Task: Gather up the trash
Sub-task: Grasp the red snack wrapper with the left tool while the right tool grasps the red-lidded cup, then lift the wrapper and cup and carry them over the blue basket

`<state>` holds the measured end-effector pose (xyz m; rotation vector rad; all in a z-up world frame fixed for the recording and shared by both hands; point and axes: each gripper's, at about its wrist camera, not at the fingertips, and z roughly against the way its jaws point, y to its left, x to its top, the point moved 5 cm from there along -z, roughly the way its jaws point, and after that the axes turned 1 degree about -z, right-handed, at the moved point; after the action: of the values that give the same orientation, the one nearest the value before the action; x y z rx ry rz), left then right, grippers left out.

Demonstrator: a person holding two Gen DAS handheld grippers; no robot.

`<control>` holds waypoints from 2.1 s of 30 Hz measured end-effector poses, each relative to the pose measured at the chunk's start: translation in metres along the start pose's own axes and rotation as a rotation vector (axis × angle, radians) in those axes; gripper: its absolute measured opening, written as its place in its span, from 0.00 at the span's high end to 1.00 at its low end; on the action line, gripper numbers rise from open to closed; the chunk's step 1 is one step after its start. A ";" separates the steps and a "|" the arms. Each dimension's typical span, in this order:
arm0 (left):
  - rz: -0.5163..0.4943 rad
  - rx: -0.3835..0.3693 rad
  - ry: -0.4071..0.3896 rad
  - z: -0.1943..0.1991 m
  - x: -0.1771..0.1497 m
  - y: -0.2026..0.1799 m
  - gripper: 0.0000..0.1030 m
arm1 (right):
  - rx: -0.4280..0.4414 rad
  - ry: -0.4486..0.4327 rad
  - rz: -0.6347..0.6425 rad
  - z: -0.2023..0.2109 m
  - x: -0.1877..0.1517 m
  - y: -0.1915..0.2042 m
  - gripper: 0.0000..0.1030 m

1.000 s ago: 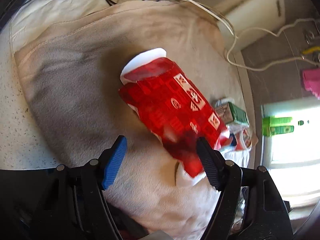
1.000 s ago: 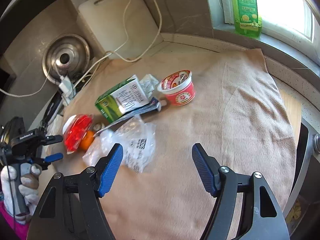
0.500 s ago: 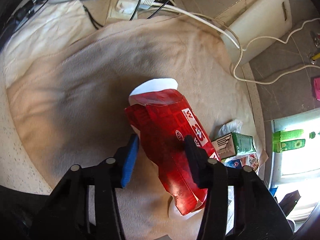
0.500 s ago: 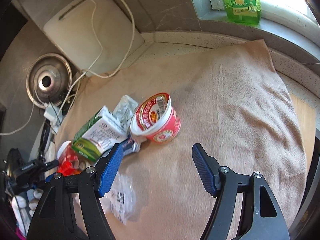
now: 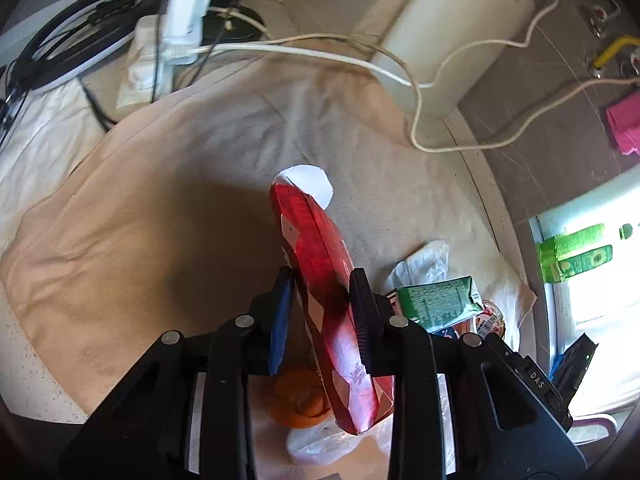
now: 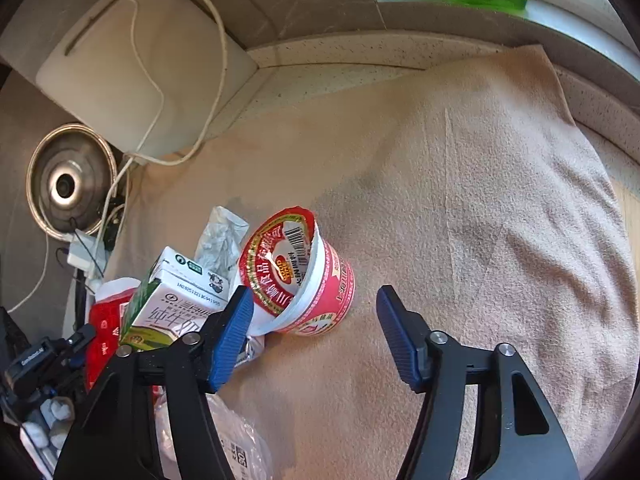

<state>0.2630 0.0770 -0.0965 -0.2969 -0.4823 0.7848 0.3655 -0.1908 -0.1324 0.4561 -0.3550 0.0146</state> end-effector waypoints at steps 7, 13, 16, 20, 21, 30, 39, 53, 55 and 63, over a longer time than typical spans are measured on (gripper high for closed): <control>-0.069 0.016 0.021 -0.014 0.003 -0.026 0.74 | -0.008 0.018 -0.029 -0.009 0.006 -0.005 0.49; -0.099 0.027 0.023 -0.019 -0.001 -0.029 0.80 | -0.007 0.033 -0.054 -0.014 0.009 -0.011 0.69; -0.069 0.008 0.025 -0.017 0.001 -0.023 0.87 | -0.010 0.027 -0.046 -0.013 0.008 -0.010 0.71; -0.067 -0.005 0.011 -0.010 0.003 -0.018 0.89 | -0.003 0.015 -0.060 -0.008 0.005 -0.014 0.78; -0.070 -0.007 0.005 -0.007 0.004 -0.018 0.90 | 0.001 0.014 -0.065 -0.006 0.004 -0.016 0.83; -0.114 -0.023 -0.061 0.028 0.009 -0.018 0.90 | 0.021 -0.025 -0.075 0.013 -0.003 -0.017 0.93; -0.162 -0.039 -0.103 0.069 0.003 -0.001 0.90 | 0.076 -0.073 -0.063 0.047 -0.022 -0.001 0.93; -0.249 -0.051 -0.102 0.130 -0.047 0.049 0.90 | 0.158 -0.078 0.035 0.083 -0.093 0.054 0.93; -0.256 -0.052 -0.102 0.137 -0.054 0.057 0.90 | 0.158 -0.076 0.061 0.086 -0.104 0.065 0.93; -0.285 -0.056 -0.076 0.160 -0.090 0.090 0.90 | 0.164 -0.057 0.156 0.091 -0.160 0.107 0.93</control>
<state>0.0713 0.0844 -0.0263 -0.2442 -0.6039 0.5072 0.1751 -0.1237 -0.0644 0.5908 -0.4468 0.1834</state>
